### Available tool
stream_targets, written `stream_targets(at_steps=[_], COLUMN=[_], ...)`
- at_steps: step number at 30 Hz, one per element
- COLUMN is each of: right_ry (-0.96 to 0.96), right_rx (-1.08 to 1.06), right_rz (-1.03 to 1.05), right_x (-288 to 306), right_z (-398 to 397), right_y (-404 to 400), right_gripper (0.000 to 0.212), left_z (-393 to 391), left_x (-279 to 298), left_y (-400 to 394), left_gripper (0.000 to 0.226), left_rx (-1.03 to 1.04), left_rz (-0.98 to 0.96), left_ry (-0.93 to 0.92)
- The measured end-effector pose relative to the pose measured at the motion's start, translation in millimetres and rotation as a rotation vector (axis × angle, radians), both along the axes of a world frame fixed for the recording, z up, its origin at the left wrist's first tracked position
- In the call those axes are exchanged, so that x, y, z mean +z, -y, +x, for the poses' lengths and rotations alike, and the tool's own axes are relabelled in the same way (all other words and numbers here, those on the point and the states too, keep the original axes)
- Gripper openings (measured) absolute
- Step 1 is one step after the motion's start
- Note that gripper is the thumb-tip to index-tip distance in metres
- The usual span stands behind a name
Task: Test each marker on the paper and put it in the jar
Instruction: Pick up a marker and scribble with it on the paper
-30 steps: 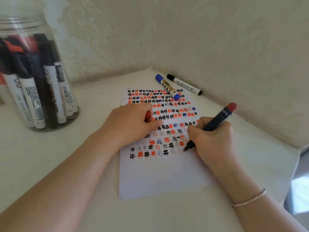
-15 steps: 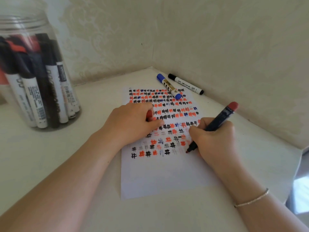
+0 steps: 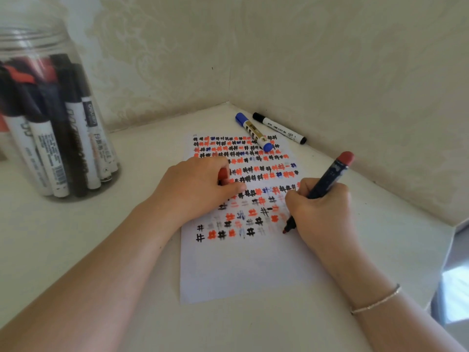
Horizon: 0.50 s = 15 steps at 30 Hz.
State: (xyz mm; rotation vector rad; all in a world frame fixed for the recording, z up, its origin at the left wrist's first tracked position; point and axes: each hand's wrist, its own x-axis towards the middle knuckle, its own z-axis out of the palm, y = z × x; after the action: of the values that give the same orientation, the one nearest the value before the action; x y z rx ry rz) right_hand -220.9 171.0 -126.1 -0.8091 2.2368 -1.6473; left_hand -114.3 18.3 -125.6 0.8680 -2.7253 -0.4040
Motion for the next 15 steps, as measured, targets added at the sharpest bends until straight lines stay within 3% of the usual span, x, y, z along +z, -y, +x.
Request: stream_targets(at_steps=[3, 8, 13, 15], right_ry=[0.073, 0.405, 0.580, 0.611], right_rx=[-0.010, -0.097, 0.129, 0.175], right_rz=[0.000, -0.212, -0.336, -0.409], right_x=[2.4, 15.8, 34.3, 43.0], right_z=[-1.8, -12.2, -12.3, -9.1], right_y=[-1.1, -2.0, 9.2, 15.4], right_gripper=[0.041, 0.032, 0.019, 0.021], left_z=[0.5, 1.2, 0.8, 0.7], left_x=[1.3, 4.0, 7.2, 8.2], left_y=[-1.4, -4.3, -7.3, -10.8], left_gripper=[0.038, 0.032, 0.006, 0.008], left_rx=[0.007, -0.025, -0.149, -0.197], left_rz=[0.006, 0.021, 0.176, 0.259], left_ry=[0.005, -0.024, -0.202, -0.235])
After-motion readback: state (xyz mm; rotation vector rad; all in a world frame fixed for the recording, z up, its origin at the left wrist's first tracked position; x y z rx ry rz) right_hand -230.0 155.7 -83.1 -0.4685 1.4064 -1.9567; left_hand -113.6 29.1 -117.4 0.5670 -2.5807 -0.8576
